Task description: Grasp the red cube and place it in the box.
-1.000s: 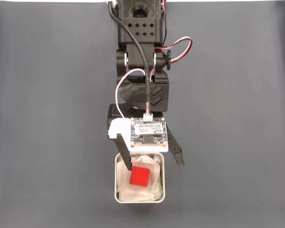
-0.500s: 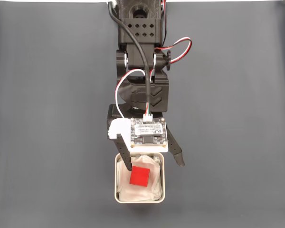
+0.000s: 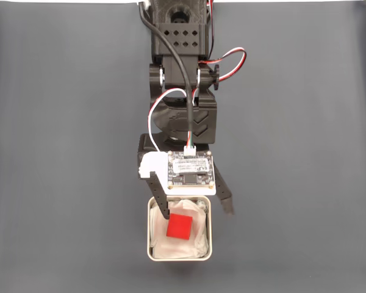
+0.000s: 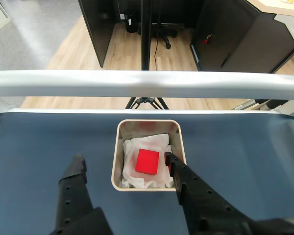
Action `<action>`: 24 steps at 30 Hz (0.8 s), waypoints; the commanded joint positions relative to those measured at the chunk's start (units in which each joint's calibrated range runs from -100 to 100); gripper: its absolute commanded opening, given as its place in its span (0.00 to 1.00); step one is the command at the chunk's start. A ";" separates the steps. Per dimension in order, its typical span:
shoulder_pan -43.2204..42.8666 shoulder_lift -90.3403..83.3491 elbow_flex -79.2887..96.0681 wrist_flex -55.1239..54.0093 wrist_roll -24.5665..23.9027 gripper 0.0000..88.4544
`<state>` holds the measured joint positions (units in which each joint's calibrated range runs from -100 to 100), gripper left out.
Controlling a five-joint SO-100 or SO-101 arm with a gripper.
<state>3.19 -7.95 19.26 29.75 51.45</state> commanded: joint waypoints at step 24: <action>-4.68 -80.53 69.43 7.95 -1.07 0.00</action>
<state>-1.26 -73.69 79.11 32.62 50.23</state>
